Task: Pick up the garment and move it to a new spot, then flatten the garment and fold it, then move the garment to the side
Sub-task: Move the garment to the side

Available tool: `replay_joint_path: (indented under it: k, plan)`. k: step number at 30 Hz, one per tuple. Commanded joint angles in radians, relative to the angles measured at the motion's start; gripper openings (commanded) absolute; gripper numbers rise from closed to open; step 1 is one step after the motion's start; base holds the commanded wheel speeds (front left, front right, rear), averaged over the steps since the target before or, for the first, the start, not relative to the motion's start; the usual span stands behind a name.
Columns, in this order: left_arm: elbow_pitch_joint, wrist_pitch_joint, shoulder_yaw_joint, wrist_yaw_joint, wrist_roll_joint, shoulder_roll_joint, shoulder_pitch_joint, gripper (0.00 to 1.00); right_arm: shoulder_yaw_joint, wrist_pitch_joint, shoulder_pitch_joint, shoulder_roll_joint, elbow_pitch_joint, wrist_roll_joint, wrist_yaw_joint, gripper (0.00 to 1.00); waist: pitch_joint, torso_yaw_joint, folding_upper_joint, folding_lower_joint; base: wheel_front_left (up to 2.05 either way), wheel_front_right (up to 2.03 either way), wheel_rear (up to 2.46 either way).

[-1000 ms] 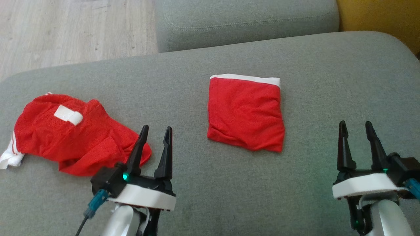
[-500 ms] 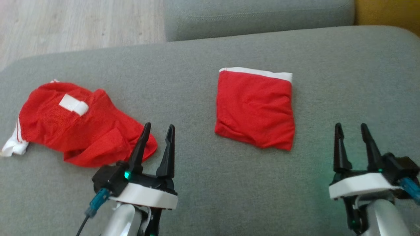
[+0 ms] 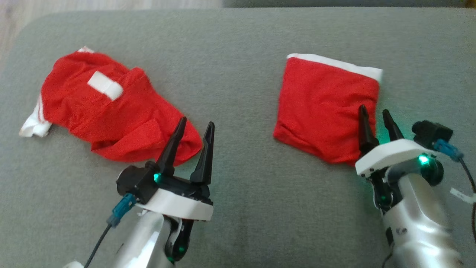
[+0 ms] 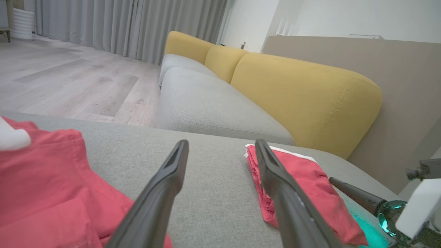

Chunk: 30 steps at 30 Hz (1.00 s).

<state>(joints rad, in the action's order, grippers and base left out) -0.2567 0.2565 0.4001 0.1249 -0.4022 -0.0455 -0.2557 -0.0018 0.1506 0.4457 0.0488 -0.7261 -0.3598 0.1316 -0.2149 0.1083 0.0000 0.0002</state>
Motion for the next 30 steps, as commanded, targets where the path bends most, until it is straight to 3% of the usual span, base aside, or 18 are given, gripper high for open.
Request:
replay_joint_path:
  k: [1, 4, 5, 6, 12, 18, 23, 30]
  plan:
    - [0.022, 0.005, -0.019, 0.006, 0.004, -0.005, -0.041, 1.0, 0.028, 0.0, 0.056, 0.001, -0.025, -0.022, -0.001, 1.0, -0.029, 0.036, 0.0, -0.0002, 0.0, 0.0, 0.0]
    - [0.018, 0.005, -0.015, 0.006, 0.001, -0.005, -0.049, 1.0, 0.035, 0.007, 0.105, 0.001, -0.112, -0.055, -0.001, 1.0, -0.035, 0.05, 0.0, -0.0002, 0.0, 0.0, 0.0]
    - [0.017, 0.005, -0.015, 0.006, 0.001, -0.005, -0.05, 1.0, 0.04, 0.016, 0.119, 0.001, -0.137, -0.06, -0.001, 0.83, -0.035, 0.052, 0.0, -0.0002, 0.0, 0.0, 0.0]
    - [0.017, 0.005, -0.016, 0.006, 0.001, -0.005, -0.05, 1.0, 0.044, 0.029, 0.132, 0.001, -0.157, -0.061, -0.001, 0.0, -0.036, 0.053, 0.0, -0.0002, 0.0, 0.0, 0.0]
    - [0.014, 0.005, -0.022, 0.006, 0.006, -0.005, -0.048, 1.0, 0.073, 0.088, 0.178, 0.012, -0.235, 0.008, -0.001, 0.0, -0.021, 0.032, 0.0, -0.0002, 0.0, 0.0, 0.0]
    - [0.025, 0.005, -0.018, 0.006, 0.003, -0.005, -0.044, 1.0, 0.149, 0.104, 0.188, 0.09, -0.244, 0.092, -0.001, 0.0, 0.003, -0.013, 0.0, -0.0002, 0.0, 0.0, 0.0]
    - [0.038, 0.005, -0.014, 0.006, -0.004, -0.005, -0.043, 1.0, 0.243, 0.073, 0.195, 0.219, -0.233, 0.113, -0.001, 0.0, 0.008, -0.046, 0.0, -0.0002, 0.0, 0.0, 0.0]
    - [0.058, 0.005, 0.006, 0.006, -0.012, -0.005, -0.058, 1.0, 0.36, -0.001, 0.213, 0.47, -0.196, 0.069, -0.001, 0.0, -0.036, -0.053, 0.0, -0.0002, 0.0, 0.0, 0.0]
